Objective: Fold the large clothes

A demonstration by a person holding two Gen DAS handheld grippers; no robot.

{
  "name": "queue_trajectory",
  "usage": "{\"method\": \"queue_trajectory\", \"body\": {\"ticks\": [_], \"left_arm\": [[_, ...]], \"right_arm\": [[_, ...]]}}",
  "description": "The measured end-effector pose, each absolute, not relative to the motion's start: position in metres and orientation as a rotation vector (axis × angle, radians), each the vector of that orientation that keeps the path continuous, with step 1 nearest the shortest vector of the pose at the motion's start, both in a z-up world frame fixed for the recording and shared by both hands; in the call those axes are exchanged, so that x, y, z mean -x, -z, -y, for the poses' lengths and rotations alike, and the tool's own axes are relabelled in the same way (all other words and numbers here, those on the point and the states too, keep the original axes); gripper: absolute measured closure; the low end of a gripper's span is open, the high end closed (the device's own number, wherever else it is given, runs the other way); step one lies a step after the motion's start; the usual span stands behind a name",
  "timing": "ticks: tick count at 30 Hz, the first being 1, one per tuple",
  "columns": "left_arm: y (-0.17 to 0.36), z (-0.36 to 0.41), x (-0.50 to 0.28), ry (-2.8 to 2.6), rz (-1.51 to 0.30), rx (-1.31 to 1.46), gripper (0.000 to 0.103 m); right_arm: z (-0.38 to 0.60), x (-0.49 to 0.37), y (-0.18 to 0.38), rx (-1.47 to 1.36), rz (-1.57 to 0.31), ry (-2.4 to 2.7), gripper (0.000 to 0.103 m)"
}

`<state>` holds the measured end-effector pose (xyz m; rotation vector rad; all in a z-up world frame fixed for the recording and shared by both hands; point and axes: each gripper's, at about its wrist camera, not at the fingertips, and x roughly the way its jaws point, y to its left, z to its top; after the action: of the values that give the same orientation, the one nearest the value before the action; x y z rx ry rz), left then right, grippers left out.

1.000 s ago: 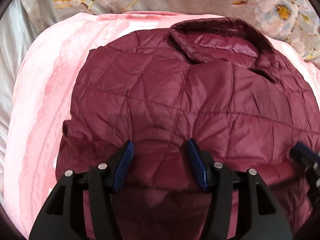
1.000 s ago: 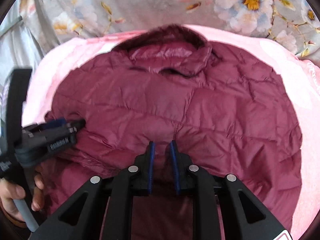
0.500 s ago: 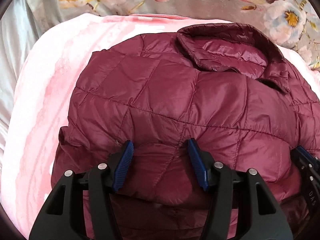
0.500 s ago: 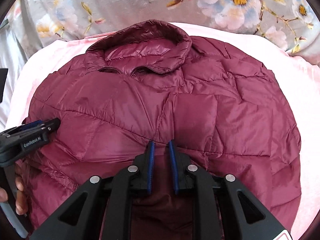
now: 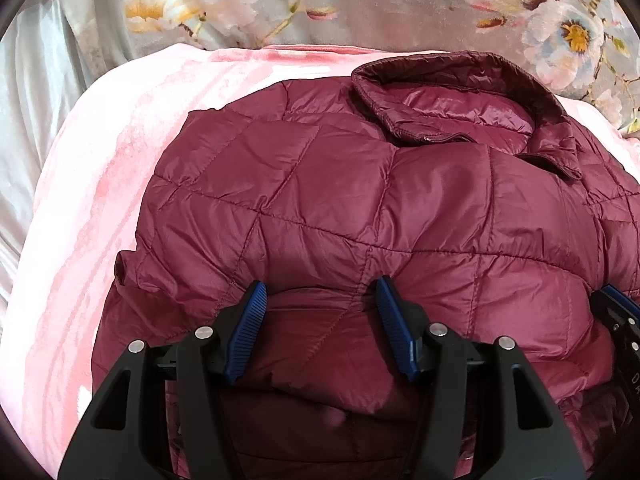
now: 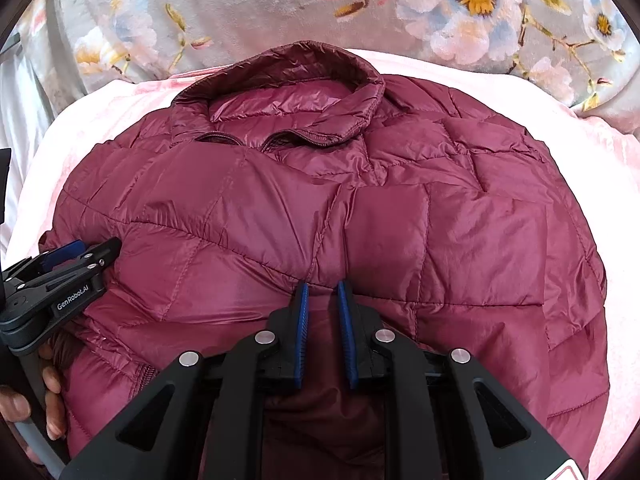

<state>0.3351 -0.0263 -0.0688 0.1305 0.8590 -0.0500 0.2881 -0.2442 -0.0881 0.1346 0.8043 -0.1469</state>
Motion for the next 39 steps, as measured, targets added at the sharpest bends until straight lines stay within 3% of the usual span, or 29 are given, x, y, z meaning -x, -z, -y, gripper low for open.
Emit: {"method": "queue_trajectory", "body": {"ticks": [6, 12, 13, 15, 21, 23, 24, 25, 30, 34, 39], "left_arm": [[0.068, 0.026, -0.335, 0.058, -0.86, -0.122, 0.047], [0.028, 0.001, -0.365, 0.265, -0.958, 0.159, 0.046], [0.017, 0.0, -0.378, 0.291, -0.958, 0.206, 0.042], [0.008, 0.007, -0.404, 0.327, -0.957, 0.237, 0.036], [0.039, 0.031, -0.473, 0.348, -1.08, 0.361, 0.037], [0.055, 0.038, -0.482, 0.357, -1.125, 0.385, 0.052], [0.06, 0.043, -0.483, 0.361, -1.138, 0.384, 0.071], [0.064, 0.047, -0.482, 0.387, -1.154, 0.388, 0.087], [0.05, 0.043, -0.466, 0.415, -1.079, 0.34, 0.093], [0.063, 0.055, -0.456, 0.389, -1.058, 0.236, 0.093], [0.07, 0.061, -0.449, 0.366, -0.999, 0.143, 0.093]], "right_arm": [[0.246, -0.288, 0.087, -0.161, -0.803, 0.132, 0.086], [0.289, -0.292, 0.043, -0.443, -0.708, 0.026, 0.063], [0.298, -0.301, 0.038, -0.504, -0.706, -0.001, 0.06], [0.308, -0.322, 0.036, -0.586, -0.716, -0.045, 0.06], [0.33, -0.375, 0.069, -0.802, -0.746, -0.024, 0.06], [0.334, -0.386, 0.083, -0.862, -0.77, -0.036, 0.066], [0.333, -0.388, 0.084, -0.863, -0.773, -0.049, 0.074], [0.332, -0.389, 0.082, -0.852, -0.771, -0.074, 0.093], [0.32, -0.369, 0.051, -0.598, -0.702, -0.026, 0.095], [0.302, -0.377, 0.075, -0.438, -0.805, 0.048, 0.095], [0.283, -0.38, 0.084, -0.292, -0.8, 0.101, 0.096]]}}
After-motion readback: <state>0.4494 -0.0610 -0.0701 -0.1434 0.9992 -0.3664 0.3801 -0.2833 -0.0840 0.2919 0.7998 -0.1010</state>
